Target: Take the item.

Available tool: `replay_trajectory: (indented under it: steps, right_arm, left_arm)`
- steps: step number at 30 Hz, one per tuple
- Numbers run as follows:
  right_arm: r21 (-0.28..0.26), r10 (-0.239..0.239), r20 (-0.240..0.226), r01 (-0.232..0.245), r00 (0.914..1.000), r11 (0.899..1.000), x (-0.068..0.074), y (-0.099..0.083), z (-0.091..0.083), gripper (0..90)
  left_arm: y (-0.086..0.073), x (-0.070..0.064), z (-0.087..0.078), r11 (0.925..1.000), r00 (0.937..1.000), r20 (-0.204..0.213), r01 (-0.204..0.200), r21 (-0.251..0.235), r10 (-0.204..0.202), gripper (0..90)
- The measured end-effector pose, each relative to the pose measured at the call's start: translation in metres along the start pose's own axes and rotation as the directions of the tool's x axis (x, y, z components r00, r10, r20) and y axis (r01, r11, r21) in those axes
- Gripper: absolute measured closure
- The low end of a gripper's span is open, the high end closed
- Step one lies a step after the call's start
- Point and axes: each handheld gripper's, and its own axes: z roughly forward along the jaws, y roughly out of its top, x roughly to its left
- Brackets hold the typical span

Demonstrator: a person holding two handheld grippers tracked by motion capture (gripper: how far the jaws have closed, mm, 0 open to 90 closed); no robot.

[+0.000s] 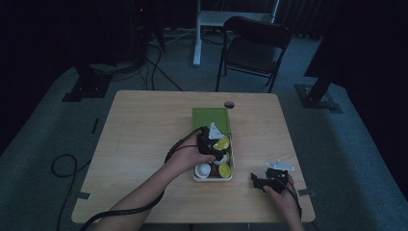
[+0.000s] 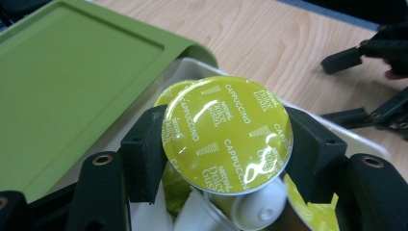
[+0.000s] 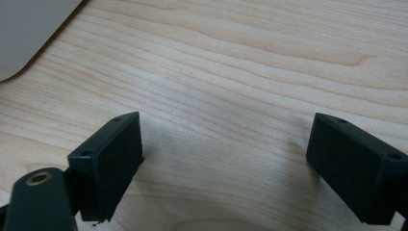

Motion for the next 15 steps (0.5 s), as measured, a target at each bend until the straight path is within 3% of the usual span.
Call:
replay_trajectory:
  steps: [15]
  right_arm:
    - [0.000, 0.000, 0.000, 0.000, 1.0000, 1.000, 0.000, 0.000, 0.000, 11.9]
  left_arm:
    - [0.001, 0.003, -0.030, 0.9995, 1.0000, 0.006, 0.008, -0.029, -0.007, 37.9]
